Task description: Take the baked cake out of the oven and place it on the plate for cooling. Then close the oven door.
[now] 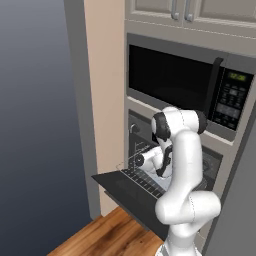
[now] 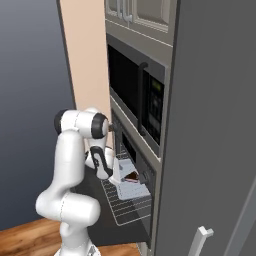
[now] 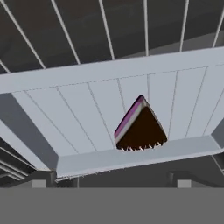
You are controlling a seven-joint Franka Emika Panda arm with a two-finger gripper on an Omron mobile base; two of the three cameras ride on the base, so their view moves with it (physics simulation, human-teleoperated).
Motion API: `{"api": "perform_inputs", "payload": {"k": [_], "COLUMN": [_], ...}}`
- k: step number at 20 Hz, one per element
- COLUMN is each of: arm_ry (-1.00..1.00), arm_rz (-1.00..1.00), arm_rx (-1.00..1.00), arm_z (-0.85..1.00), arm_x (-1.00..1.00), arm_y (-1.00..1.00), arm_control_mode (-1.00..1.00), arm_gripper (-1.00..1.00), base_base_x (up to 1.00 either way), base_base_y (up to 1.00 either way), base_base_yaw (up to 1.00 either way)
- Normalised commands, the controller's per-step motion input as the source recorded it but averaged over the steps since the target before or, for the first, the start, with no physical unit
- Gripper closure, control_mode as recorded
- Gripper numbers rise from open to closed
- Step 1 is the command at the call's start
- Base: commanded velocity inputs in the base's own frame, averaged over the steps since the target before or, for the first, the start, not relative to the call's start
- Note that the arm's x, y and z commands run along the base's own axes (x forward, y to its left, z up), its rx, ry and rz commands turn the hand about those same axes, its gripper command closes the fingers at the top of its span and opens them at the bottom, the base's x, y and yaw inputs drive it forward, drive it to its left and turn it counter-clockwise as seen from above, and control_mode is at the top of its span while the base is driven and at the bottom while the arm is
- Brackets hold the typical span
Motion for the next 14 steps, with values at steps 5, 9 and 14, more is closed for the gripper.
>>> {"api": "perform_inputs", "payload": {"k": [5,9,14], "arm_ry": [0.05,0.04,0.02], "arm_rz": [0.0,0.0,0.01], "arm_rx": [0.0,0.0,0.0], "arm_z": [-0.27,-0.27,-0.25], "arm_x": [0.35,0.25,0.19], "arm_y": [-0.12,-0.13,-0.1], "arm_control_mode": [-1.0,-1.0,-1.0], "arm_gripper": [-1.0,-1.0,-1.0], "base_base_x": [0.0,0.0,0.0], "base_base_y": [0.0,0.0,0.0], "base_base_yaw": [0.0,0.0,0.0]}}
